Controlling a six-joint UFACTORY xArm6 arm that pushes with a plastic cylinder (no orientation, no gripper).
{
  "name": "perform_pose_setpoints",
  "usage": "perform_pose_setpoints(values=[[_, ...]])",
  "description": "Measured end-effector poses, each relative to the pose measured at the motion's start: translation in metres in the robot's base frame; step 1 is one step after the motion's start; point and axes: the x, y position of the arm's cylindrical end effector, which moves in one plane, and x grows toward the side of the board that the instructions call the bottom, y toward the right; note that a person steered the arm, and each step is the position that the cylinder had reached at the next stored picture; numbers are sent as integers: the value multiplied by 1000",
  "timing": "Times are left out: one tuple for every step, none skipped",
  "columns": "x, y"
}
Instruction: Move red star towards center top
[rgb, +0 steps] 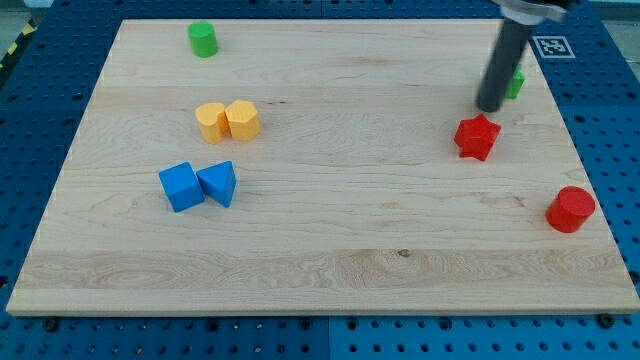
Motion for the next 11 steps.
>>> perform_pose_setpoints(values=[[21,42],[43,40],[77,14],[78,-30],[24,-82],[-11,-133],[-24,-144],[-15,-132],[-3,-110],[-37,-99],[-60,-136]])
